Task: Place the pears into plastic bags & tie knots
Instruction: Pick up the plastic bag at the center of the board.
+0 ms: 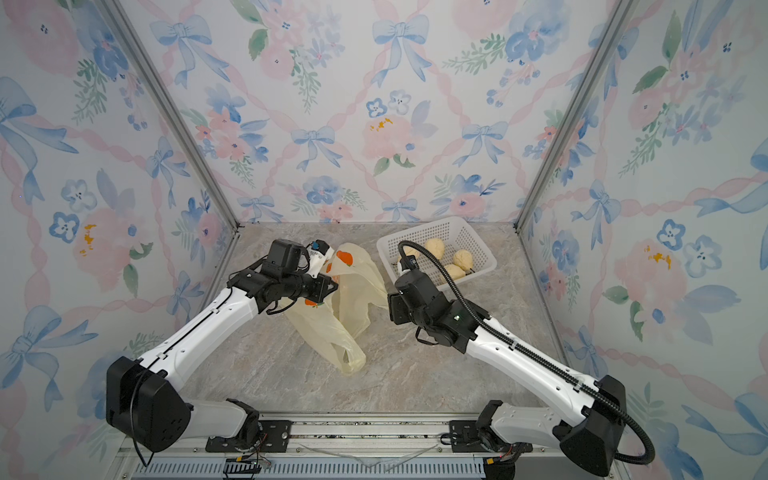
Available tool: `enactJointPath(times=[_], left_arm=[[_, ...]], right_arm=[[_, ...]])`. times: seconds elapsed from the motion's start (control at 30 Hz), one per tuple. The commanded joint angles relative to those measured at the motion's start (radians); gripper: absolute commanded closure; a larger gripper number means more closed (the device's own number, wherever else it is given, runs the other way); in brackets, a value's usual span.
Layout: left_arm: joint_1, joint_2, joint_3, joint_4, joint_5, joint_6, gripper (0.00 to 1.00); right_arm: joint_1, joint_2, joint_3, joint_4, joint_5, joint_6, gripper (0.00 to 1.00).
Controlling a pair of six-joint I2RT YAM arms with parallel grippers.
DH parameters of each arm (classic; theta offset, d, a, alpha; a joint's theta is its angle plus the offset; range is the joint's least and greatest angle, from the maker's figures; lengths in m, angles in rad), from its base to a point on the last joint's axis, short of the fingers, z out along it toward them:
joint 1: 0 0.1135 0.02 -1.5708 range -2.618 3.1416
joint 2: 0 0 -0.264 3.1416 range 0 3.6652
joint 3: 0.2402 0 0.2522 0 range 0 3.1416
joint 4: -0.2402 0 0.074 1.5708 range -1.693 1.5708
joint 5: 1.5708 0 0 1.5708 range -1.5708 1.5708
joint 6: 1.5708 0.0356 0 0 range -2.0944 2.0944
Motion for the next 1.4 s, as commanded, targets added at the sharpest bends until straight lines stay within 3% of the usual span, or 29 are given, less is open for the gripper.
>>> enactJointPath(times=[0.0, 0.07, 0.13, 0.27, 0.43, 0.7, 0.87, 1.0, 1.37], left_arm=[[0.011, 0.019, 0.01, -0.01, -0.022, -0.022, 1.0], [0.011, 0.02, 0.011, -0.01, -0.026, -0.037, 1.0], [0.012, 0.016, 0.014, -0.01, -0.035, -0.054, 1.0], [0.019, 0.008, 0.022, -0.012, -0.039, -0.088, 1.0], [0.021, -0.003, 0.035, -0.011, -0.007, -0.129, 1.0], [0.027, -0.044, 0.066, -0.03, 0.058, -0.163, 1.0], [0.054, -0.078, 0.101, -0.062, 0.126, -0.172, 1.0], [0.067, -0.083, 0.111, -0.083, 0.102, -0.159, 1.0], [0.072, 0.047, 0.096, -0.083, -0.011, -0.129, 1.0]], right_arm=[[0.008, -0.011, 0.027, -0.018, -0.103, 0.003, 0.36], [0.021, -0.01, 0.031, 0.049, -0.217, -0.03, 0.42], [0.057, 0.022, 0.048, 0.086, -0.255, -0.044, 0.53], [0.126, 0.172, 0.156, 0.1, -0.284, -0.109, 0.63], [0.156, 0.358, 0.141, 0.314, -0.09, -0.05, 0.75], [0.151, 0.638, 0.061, 0.675, 0.165, -0.095, 0.82], [0.093, 0.752, -0.007, 0.723, 0.165, -0.042, 0.85], [0.077, 0.664, -0.045, 0.68, 0.092, -0.041, 0.84], [-0.067, 0.255, 0.002, 0.258, -0.46, -0.04, 0.56]])
